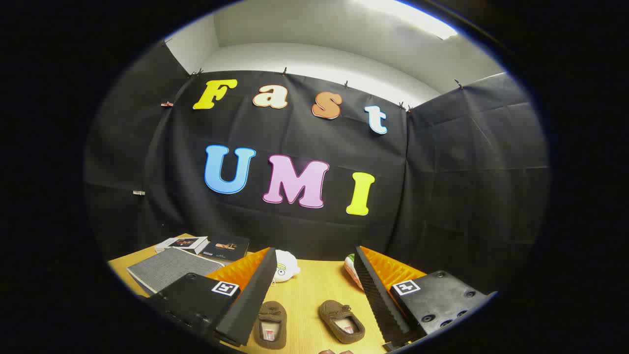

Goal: Open the storage box then place both shoes into the box .Put the left shoe in first, then the right shoe, with the right side of both shoes facing outward in a uniform manner.

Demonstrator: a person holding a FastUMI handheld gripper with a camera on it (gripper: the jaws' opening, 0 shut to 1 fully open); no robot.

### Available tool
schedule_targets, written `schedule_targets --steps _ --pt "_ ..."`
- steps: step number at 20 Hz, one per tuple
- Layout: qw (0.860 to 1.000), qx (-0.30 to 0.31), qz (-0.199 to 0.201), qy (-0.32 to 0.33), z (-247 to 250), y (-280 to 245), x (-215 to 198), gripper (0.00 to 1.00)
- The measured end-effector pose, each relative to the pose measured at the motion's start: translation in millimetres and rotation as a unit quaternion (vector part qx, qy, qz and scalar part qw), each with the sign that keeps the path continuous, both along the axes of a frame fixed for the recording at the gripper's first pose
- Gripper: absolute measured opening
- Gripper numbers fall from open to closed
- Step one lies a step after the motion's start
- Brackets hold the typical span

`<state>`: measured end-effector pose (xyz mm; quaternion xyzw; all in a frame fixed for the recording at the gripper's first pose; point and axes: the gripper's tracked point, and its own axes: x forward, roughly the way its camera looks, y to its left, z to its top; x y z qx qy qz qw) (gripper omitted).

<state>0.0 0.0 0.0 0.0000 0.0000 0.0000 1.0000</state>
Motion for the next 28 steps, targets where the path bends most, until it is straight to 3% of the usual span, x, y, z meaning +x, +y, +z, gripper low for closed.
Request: schedule_targets --steps 14,28 --pt "0.997 0.046 -0.004 0.069 -47.5 5.3 0.3 0.97" --pt "0.991 0.066 0.047 0.109 -70.6 39.0 13.1 0.97"
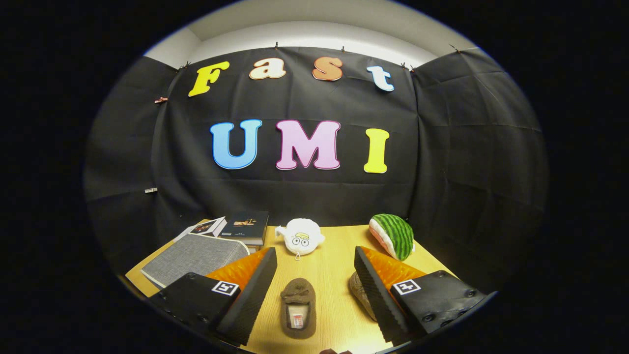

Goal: Open the storage box then place both shoes into the box .Put the left shoe in first, then the right shoe, with the right side of both shoes facing outward in a uniform manner.

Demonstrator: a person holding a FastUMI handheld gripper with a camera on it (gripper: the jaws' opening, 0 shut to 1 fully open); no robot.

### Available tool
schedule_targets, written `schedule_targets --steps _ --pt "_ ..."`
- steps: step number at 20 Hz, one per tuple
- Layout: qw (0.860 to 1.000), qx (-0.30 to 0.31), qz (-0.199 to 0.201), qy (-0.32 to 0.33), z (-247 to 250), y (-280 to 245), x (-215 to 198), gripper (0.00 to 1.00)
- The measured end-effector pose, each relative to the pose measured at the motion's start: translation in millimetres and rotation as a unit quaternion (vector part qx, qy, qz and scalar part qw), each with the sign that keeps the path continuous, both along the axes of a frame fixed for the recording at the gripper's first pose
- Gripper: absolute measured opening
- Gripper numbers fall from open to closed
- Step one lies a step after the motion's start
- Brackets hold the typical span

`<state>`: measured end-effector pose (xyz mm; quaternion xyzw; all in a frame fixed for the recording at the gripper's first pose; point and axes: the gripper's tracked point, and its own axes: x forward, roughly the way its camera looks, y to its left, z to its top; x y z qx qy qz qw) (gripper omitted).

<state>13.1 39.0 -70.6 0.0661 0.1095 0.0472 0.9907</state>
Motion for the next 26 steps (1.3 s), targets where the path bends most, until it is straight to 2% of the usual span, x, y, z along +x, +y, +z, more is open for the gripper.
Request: schedule_targets --steps 4,9,12,14,18,21,23,26 --pt "1.000 0.015 0.013 0.016 -3.0 9.4 7.3 0.97" --pt "0.994 0.056 0.067 0.064 -14.2 37.9 9.7 0.98" --pt "0.984 0.099 0.111 0.103 -23.0 61.7 6.6 0.98" --pt "0.968 0.145 0.151 0.139 -29.9 84.1 -1.1 0.98" --pt "0.941 0.172 0.197 0.216 -54.5 103.3 -11.7 0.98" --pt "0.909 0.213 0.246 0.262 -64.7 120.6 -28.5 0.98" --pt "0.900 0.216 0.260 0.276 -77.9 126.9 -31.0 0.98" --pt "0.867 0.254 0.300 0.308 -95.6 150.4 -38.6 0.98"
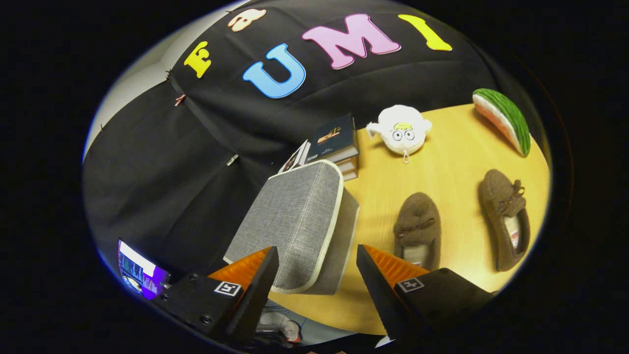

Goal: Open the storage box then place both shoes into the box .Put the left shoe in first, then the right shoe, with the right side of both shoes facing outward in a uniform manner.

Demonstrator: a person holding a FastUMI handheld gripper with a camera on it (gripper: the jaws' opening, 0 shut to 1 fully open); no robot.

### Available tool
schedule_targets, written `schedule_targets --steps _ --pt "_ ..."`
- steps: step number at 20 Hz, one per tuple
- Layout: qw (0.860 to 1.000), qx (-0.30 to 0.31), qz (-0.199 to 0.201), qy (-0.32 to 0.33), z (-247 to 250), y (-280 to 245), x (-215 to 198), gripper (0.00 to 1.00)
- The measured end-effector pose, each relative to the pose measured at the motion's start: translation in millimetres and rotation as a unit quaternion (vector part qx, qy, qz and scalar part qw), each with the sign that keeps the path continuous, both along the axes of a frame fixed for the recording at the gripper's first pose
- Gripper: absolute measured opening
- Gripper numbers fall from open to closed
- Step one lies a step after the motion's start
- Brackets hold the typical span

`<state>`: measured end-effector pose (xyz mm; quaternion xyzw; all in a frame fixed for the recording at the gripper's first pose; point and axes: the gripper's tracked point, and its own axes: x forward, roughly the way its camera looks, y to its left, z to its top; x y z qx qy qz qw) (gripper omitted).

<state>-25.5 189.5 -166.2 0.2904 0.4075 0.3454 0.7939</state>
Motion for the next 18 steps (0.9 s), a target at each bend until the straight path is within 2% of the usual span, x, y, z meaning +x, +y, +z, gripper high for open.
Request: schedule_targets --steps 2,8,13,15,18 --pt "0.998 0.034 0.020 0.042 -8.7 14.3 -4.9 0.98" --pt "0.985 0.106 0.027 0.134 -26.9 35.5 -2.7 0.98" --pt "0.967 0.154 0.003 0.205 -32.6 43.6 3.6 0.95" --pt "0.960 0.166 0.005 0.228 -31.3 49.8 1.1 0.70" --pt "0.955 0.168 0.012 0.245 -32.1 49.0 0.0 0.65"
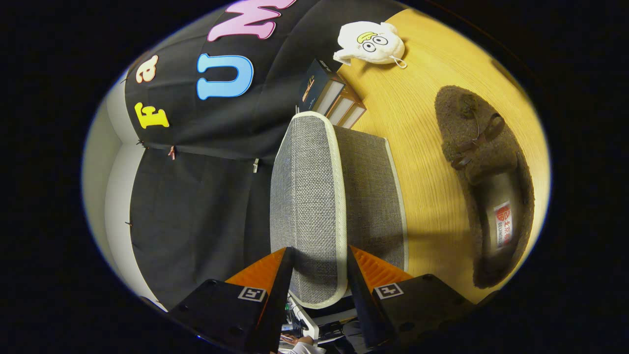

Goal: Open the storage box then place both shoes into the box .Put the left shoe in first, then the right shoe, with the right side of both shoes facing outward in a uniform manner.

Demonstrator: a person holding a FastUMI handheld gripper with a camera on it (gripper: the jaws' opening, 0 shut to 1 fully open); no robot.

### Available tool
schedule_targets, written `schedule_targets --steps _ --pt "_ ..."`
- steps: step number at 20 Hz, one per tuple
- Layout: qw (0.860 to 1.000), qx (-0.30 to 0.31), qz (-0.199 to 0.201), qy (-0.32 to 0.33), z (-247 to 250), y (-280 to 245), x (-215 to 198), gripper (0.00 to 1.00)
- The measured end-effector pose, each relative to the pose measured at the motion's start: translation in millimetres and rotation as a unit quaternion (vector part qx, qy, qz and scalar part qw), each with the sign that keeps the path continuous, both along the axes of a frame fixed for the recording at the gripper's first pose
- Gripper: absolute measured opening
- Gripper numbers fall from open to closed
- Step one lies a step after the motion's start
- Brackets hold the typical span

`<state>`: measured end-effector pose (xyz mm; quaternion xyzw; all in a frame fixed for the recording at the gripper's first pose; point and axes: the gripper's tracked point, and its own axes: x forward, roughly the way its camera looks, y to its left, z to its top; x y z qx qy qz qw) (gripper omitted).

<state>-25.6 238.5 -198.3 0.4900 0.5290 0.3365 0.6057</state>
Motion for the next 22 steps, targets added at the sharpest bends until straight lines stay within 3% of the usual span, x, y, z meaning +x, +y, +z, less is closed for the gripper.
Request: schedule_targets --steps 3,6,15,22 --pt "1.000 0.003 -0.001 0.012 1.3 -1.5 1.6 0.62" --pt "1.000 -0.001 -0.011 0.019 5.4 -6.4 0.7 0.40" --pt "0.999 0.032 -0.001 0.027 28.2 11.5 -8.1 0.07" --pt "0.999 0.051 0.002 0.000 70.4 15.7 -6.1 0.05"
